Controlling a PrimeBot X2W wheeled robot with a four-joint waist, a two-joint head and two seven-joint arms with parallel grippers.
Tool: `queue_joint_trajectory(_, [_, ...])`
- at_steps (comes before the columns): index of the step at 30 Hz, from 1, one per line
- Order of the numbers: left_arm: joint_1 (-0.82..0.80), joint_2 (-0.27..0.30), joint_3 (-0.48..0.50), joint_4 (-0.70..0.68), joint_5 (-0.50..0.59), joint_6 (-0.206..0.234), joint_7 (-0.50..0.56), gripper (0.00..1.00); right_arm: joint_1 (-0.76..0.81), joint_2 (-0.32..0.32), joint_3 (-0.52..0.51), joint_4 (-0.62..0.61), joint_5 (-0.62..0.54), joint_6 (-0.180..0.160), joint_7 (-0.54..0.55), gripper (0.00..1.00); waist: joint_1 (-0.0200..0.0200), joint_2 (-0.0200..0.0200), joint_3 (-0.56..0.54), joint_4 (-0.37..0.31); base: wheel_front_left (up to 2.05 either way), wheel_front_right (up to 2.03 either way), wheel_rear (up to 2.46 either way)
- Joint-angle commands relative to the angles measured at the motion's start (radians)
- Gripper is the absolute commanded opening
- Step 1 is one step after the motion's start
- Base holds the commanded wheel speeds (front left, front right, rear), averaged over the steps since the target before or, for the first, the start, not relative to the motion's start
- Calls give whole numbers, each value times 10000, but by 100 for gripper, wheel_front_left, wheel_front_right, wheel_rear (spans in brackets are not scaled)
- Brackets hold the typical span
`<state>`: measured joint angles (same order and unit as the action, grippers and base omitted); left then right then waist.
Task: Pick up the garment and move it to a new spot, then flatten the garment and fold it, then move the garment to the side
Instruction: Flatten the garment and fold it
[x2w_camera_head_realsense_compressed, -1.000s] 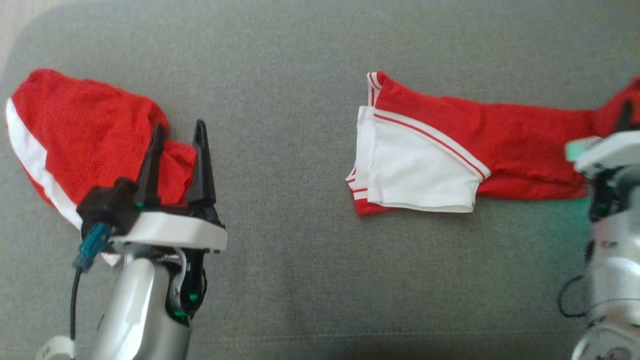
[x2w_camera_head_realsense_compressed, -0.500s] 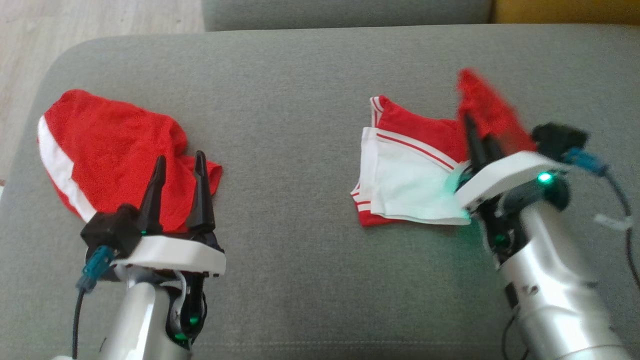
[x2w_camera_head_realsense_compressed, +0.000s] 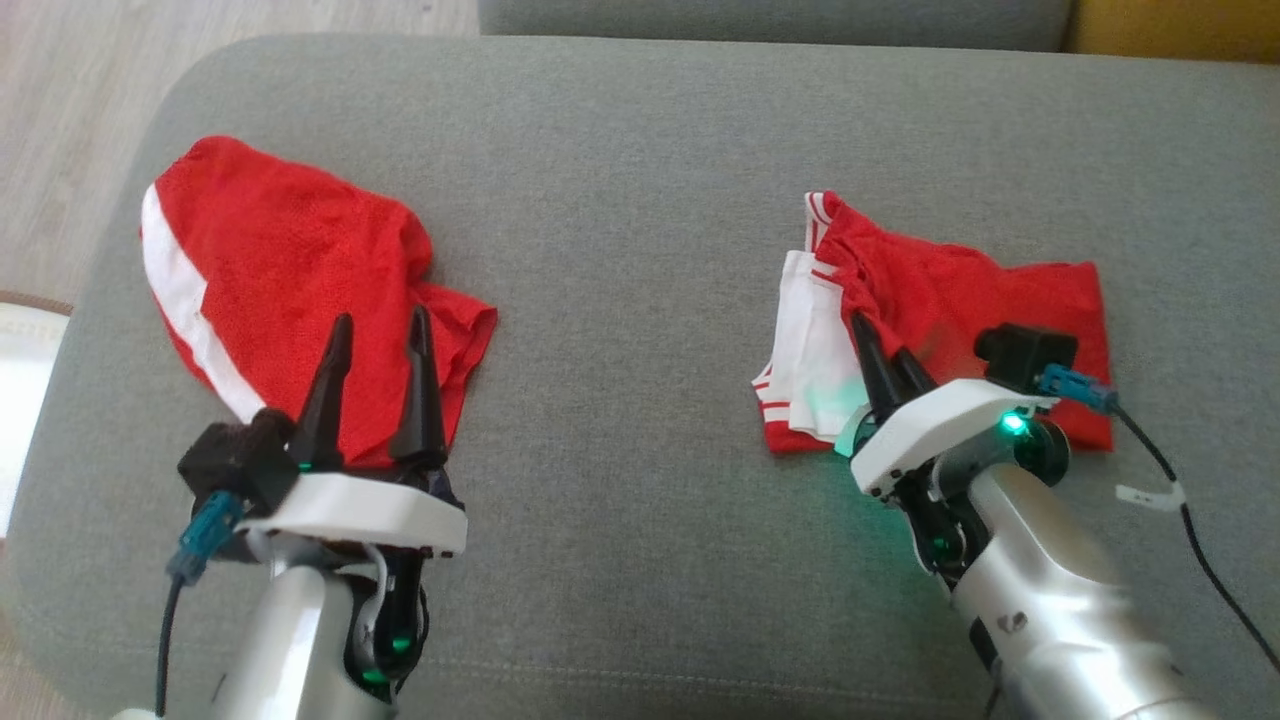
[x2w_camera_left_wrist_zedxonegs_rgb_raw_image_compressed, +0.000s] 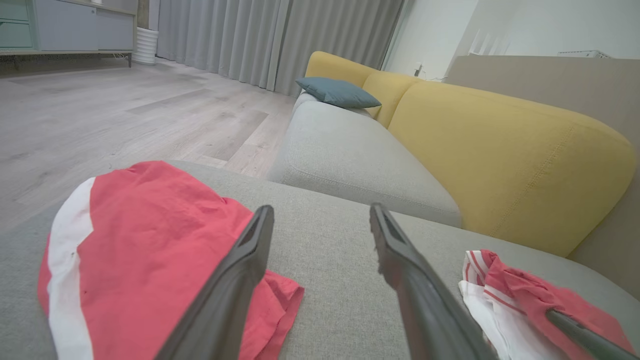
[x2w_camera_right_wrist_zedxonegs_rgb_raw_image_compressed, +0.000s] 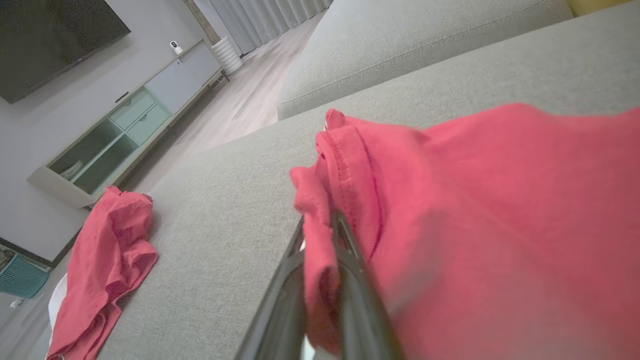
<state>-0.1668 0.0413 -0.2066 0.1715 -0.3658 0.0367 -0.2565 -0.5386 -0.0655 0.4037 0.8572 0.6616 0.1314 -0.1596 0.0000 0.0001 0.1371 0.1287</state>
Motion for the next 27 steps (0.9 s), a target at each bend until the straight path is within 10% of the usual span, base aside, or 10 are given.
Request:
queue_joint_trajectory(1, [-258,89,292,-274,-81,74,-53,100,-539,152,304,-176,122,-7,-189,0,0,-1,40,58,0,0,0])
queue_joint_trajectory(6, [-280,89,257,-252,-107,93,-53,100,-746,152,1086,354,658,-7,-428,0,0,-1,78,156,0,0,0])
queue_joint_trajectory(7, [-273,89,255,-246,-110,100,-53,100,-763,152,1308,423,725,-7,-454,24,0,-1,73,158,0,0,0])
queue_joint_trajectory(8, [-263,89,254,-239,-115,105,-53,100,-760,152,1551,440,809,-7,-474,100,0,-1,65,155,0,0,0])
queue_joint_trajectory(17, [-140,89,337,-158,-90,97,-53,100,-772,152,3469,-743,2181,-7,-452,100,0,-1,-240,-111,0,0,0])
queue_joint_trajectory(27, [-74,89,483,-537,-84,84,-53,100,-1598,-463,1532,439,-412,-7,-1005,100,0,-1,-497,-711,0,0,0])
